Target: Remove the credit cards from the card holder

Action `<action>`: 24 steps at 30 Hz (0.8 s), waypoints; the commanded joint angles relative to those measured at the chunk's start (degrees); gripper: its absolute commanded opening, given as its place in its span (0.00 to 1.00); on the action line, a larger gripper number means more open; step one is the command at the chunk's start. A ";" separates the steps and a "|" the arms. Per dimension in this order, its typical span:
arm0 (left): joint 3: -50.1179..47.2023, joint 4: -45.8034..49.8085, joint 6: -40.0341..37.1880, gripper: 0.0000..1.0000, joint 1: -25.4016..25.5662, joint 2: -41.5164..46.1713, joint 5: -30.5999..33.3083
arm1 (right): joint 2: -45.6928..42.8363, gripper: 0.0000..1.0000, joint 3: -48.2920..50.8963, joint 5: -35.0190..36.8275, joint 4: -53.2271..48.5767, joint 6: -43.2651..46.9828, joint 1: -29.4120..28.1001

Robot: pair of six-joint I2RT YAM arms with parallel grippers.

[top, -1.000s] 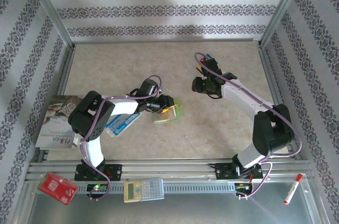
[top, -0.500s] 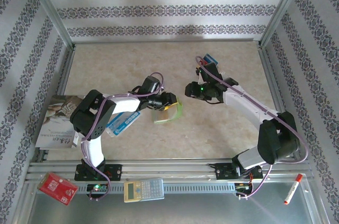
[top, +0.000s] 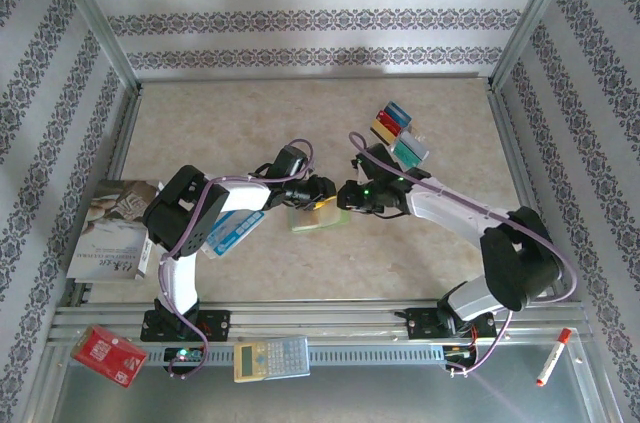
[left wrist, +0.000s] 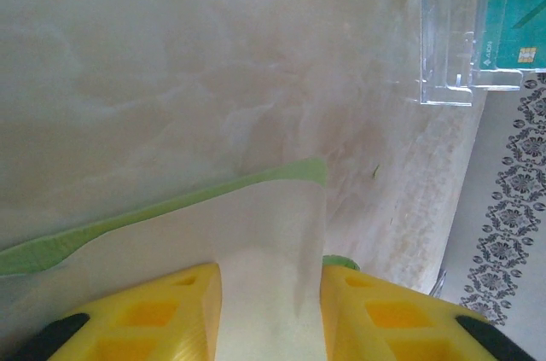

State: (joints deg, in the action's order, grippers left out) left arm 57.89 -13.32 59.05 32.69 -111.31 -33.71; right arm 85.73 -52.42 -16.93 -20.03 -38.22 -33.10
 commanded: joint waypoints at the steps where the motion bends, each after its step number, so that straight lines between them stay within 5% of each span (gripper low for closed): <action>1: -0.19 1.11 0.70 0.36 0.83 -1.30 1.98 | 3.01 0.22 0.17 -2.27 4.73 -1.67 -1.11; 14: 3.46 4.77 0.19 0.40 -0.16 1.63 0.29 | 9.92 0.16 1.05 1.68 6.85 -1.09 -1.41; 24: -0.45 13.15 -1.89 0.50 -3.32 11.47 7.09 | 12.61 0.16 0.94 4.14 7.30 -1.51 -1.42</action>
State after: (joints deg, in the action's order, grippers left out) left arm 60.20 -4.10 58.04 30.55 -102.52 -29.67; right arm 97.58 -51.99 -14.57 -13.32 -39.31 -34.02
